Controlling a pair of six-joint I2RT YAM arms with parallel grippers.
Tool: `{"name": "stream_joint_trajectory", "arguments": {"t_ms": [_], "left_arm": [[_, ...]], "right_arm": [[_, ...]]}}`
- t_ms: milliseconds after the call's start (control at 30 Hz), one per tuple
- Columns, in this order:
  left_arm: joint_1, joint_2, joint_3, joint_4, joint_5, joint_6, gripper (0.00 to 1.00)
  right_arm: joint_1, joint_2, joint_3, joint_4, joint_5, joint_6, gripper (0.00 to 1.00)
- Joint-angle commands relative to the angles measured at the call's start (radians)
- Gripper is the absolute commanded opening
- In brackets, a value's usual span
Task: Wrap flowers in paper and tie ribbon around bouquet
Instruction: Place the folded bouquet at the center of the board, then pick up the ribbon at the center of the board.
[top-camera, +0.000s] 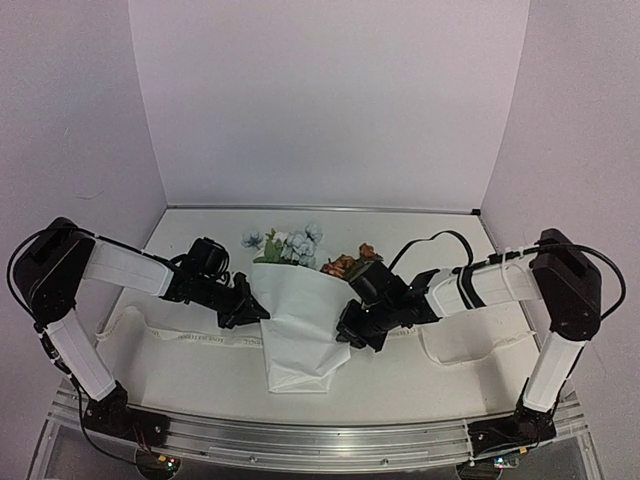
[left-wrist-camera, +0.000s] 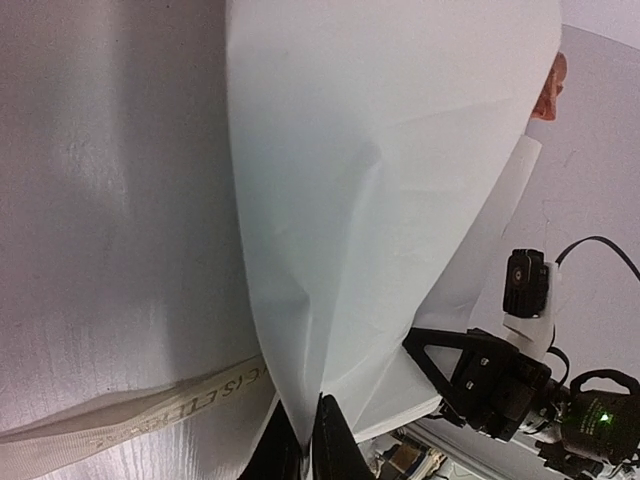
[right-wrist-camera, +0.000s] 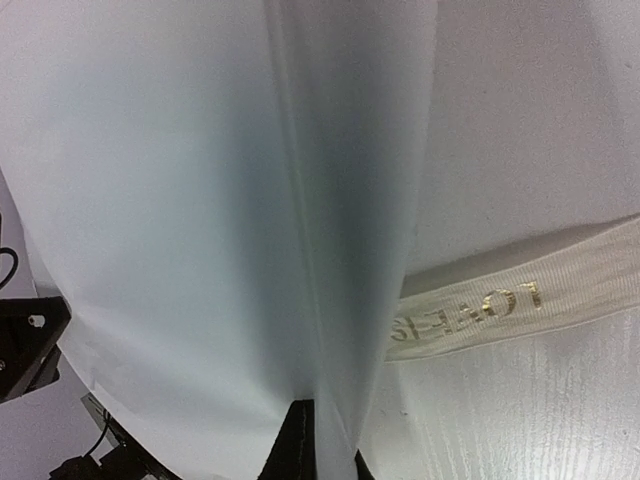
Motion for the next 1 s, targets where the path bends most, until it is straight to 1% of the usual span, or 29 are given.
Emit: {"name": "stream_joint_trajectory", "arguments": {"t_ms": [0,100,200,333,400,467,633,733,800,900,967], "left_arm": [[0.009,-0.033,0.015,-0.012,-0.046,0.014,0.13],[0.011,-0.066,0.016,-0.073,-0.1,0.026,0.26],[0.018,-0.117,0.032,-0.143,-0.175,0.042,0.33],[0.036,-0.207,0.056,-0.274,-0.305,0.064,0.43],[0.059,-0.255,0.046,-0.325,-0.362,0.054,0.47],[0.089,-0.315,0.026,-0.385,-0.432,0.03,0.51],[0.183,-0.488,-0.065,-0.556,-0.638,-0.058,0.55],[0.199,-0.568,-0.092,-0.682,-0.786,-0.121,0.57],[0.206,-0.608,-0.111,-0.751,-0.868,-0.183,0.56],[0.216,-0.632,-0.141,-0.786,-0.944,-0.241,0.57],[0.227,-0.609,-0.145,-0.804,-0.977,-0.257,0.58]], "right_arm": [[0.003,-0.051,-0.031,-0.044,0.075,-0.012,0.13],[0.003,-0.071,-0.038,-0.043,0.074,-0.032,0.31],[0.007,-0.09,-0.035,-0.043,0.059,-0.06,0.45],[0.011,-0.127,-0.038,-0.073,0.061,-0.122,0.58],[0.011,-0.149,-0.039,-0.11,0.072,-0.163,0.66],[0.011,-0.168,-0.038,-0.147,0.079,-0.211,0.72],[0.01,-0.228,-0.034,-0.244,0.103,-0.347,0.85],[0.009,-0.277,-0.045,-0.287,0.139,-0.42,0.91],[0.009,-0.318,-0.049,-0.316,0.165,-0.459,0.98],[0.003,-0.369,-0.066,-0.344,0.2,-0.491,0.98],[-0.006,-0.405,-0.089,-0.35,0.221,-0.495,0.98]]}}
